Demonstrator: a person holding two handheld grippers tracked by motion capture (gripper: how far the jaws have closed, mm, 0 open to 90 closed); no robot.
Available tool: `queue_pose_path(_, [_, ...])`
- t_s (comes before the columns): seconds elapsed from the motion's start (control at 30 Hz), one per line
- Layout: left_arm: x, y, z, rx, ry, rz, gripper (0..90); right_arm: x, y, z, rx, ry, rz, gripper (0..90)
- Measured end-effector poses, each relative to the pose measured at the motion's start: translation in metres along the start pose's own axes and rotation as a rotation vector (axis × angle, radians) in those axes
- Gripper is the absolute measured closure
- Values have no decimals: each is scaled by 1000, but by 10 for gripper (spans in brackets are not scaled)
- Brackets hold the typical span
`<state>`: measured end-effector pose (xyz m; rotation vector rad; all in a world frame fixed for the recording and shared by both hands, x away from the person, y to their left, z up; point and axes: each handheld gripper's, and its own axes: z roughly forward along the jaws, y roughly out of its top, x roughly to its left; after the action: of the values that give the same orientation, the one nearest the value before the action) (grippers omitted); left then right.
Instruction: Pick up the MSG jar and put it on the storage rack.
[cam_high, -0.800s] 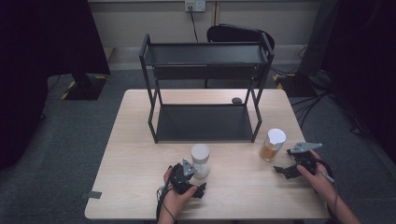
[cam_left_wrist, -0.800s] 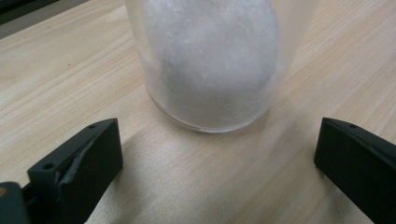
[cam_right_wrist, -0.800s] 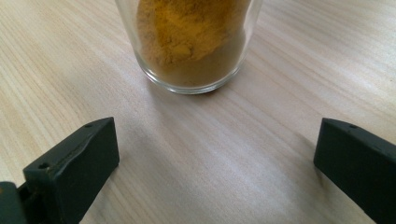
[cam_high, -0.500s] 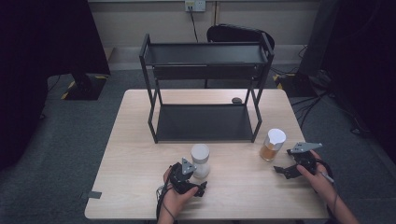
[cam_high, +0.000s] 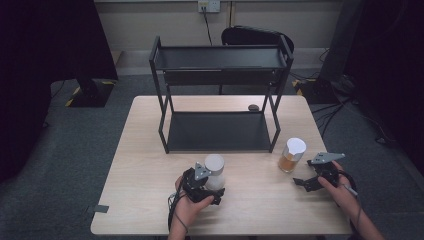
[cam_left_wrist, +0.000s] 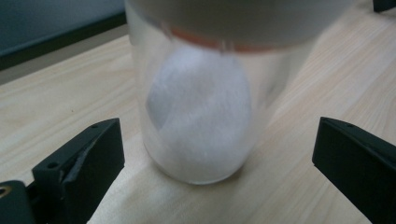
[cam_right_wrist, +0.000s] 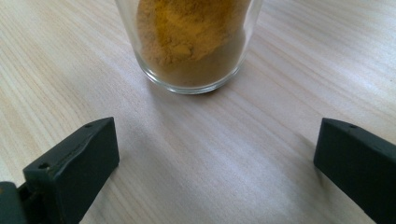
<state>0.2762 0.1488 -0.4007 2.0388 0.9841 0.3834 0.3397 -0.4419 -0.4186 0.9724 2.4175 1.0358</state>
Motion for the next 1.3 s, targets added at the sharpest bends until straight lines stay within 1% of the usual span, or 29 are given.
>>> queue_pose_path(0.07, [1,2,-2,-12,-4,-2,15,0,0,0,0,0,0,0])
queue_pose_path(0.2, [2,6,-3,-18,-8,2,15,0,0,0,0,0,0,0])
queue_pose_path(0.47, [6,11,-4,-35,-12,-14,19,0,0,0,0,0,0,0])
queue_pose_path(0.57, [7,12,-3,-56,-18,-28,50,0,0,0,0,0,0,0])
queue_pose_path(0.7, [11,15,-3,-71,-34,-29,103,0,0,0,0,0,0,0])
queue_pose_path(0.77, [12,16,-2,-79,-43,-32,150,0,0,0,0,0,0,0])
queue_pose_path(0.8, [13,16,-2,-85,-50,-34,150,0,0,0,0,0,0,0])
queue_pose_path(0.83, [14,17,-1,-87,-55,-32,189,0,0,0,0,0,0,0])
queue_pose_path(0.9, [15,18,-1,-93,-56,-32,207,0,0,0,0,0,0,0])
queue_pose_path(1.0, [17,23,0,-83,-55,-20,273,0,0,0,0,0,0,0])
queue_pose_path(1.03, [17,25,0,-76,-54,-2,282,0,0,0,0,0,0,0])
queue_pose_path(1.13, [12,33,-1,-51,-31,45,316,0,0,0,0,0,0,0])
queue_pose_path(1.17, [11,35,-2,-50,-25,51,326,0,0,0,0,0,0,0])
queue_pose_path(1.23, [14,38,-2,-44,-30,58,337,0,0,0,0,0,0,0])
queue_pose_path(1.3, [16,41,-3,-36,-35,54,339,0,0,0,0,0,0,0])
